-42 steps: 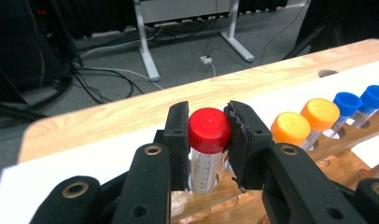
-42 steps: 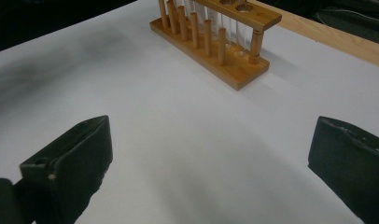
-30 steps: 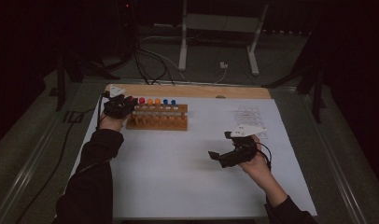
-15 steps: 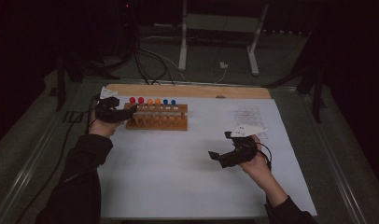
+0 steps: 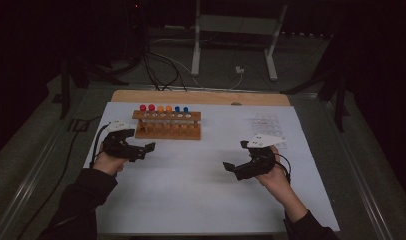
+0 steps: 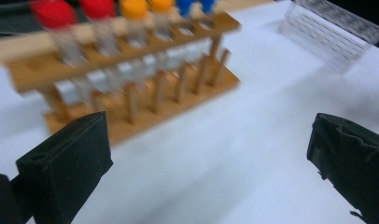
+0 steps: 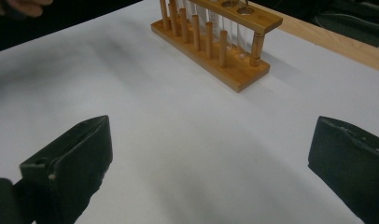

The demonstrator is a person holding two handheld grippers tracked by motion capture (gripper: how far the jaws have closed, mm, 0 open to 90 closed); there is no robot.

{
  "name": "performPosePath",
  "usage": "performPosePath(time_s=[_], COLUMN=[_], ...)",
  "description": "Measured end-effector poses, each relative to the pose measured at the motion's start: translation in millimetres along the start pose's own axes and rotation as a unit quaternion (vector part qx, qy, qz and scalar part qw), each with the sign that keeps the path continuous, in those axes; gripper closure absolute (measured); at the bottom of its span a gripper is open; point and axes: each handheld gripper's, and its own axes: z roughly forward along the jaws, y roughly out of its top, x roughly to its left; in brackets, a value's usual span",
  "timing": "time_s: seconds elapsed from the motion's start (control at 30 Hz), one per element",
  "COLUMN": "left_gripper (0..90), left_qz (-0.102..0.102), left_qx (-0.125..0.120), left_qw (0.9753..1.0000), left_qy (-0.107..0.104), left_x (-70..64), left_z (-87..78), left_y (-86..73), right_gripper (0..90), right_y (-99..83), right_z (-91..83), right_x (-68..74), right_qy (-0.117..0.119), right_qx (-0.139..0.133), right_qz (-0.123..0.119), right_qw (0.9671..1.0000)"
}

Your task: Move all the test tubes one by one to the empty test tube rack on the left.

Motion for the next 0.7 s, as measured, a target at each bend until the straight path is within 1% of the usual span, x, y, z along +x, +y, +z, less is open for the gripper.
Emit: performPosePath(time_s=[0.07, 0.13, 0.17, 0.2, 0.27, 0.3, 0.43, 0.57, 0.67, 0.7], left_gripper=[0.5, 0.5, 0.5, 0.5, 0.5, 0.5, 0.5, 0.5, 0.6, 0.6], left_qz=[0.007, 0.009, 0.009, 0.009, 0.012, 0.012, 0.032, 0.054, 0.058, 0.06], left_qx=[0.006, 0.009, 0.006, 0.003, 0.0, 0.0, 0.002, 0.001, -0.003, 0.0], left_qw=[0.9999, 0.9998, 0.9997, 0.9996, 0.9994, 0.9992, 0.9978, 0.9965, 0.9957, 0.9956], left_qy=[-0.006, -0.018, -0.02, -0.028, -0.032, -0.039, -0.059, -0.064, -0.073, -0.071], left_x=[-5.7, -10.1, -12.4, -15.2, -19.7, -21.8, -31.5, -42.3, -47.8, -50.6], left_z=[1.2, 1.8, 1.6, 1.3, 1.1, 1.4, 4.3, 4.2, 3.9, 4.2], left_y=[-10.0, -18.6, -22.3, -26.4, -31.7, -34.7, -47.5, -55.7, -61.9, -65.4], right_gripper=[0.0, 0.0, 0.0, 0.0, 0.0, 0.0, 0.0, 0.0, 0.0, 0.0], right_y=[-0.4, -1.1, -1.5, -1.8, -2.3, -2.5, -3.7, -4.3, -5.1, -5.4], right_z=[0.5, 1.5, 2.2, 2.6, 3.1, 3.1, 3.7, 4.0, 4.2, 4.3], right_x=[0.5, 0.4, 0.3, 0.1, 0.0, 0.0, -1.1, -1.7, -1.8, -2.0], right_qy=[-0.004, -0.004, -0.004, -0.004, -0.003, -0.003, -0.002, -0.004, -0.005, -0.005], right_qx=[0.001, 0.002, 0.002, 0.003, 0.005, 0.004, 0.003, 0.003, 0.001, 0.0], right_qz=[-0.003, -0.004, -0.005, -0.004, -0.004, -0.004, -0.001, 0.0, -0.001, -0.001], right_qw=[1.0, 1.0, 1.0, 1.0, 1.0, 1.0, 1.0, 1.0, 1.0, 1.0])
